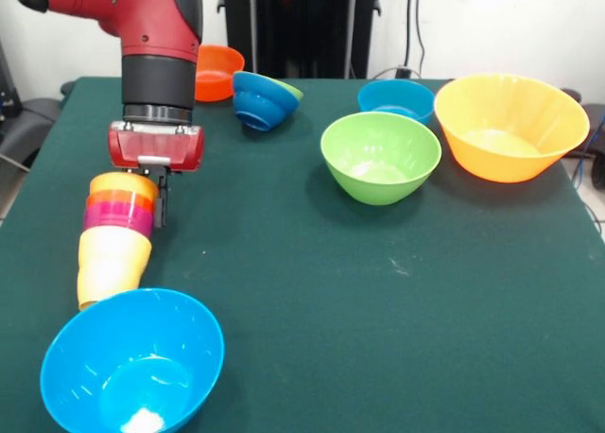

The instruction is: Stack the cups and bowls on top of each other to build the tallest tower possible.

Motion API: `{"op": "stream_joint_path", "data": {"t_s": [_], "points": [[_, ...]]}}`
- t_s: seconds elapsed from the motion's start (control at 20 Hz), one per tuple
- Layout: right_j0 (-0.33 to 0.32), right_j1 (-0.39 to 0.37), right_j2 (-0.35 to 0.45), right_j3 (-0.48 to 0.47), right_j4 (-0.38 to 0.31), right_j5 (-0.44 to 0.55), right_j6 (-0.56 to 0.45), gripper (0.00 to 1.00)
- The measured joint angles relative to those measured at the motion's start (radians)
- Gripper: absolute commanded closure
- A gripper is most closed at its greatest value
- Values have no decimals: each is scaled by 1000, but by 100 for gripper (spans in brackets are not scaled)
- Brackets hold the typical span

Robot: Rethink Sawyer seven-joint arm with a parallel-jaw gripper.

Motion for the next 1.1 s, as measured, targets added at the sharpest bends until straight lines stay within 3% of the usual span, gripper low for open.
{"op": "stream_joint_path", "data": {"t_s": [0.4, 1.1], "points": [[-56, -61, 69, 73, 31, 120, 0, 100], [-144, -116, 215, 106, 195, 394, 0, 100]]}}
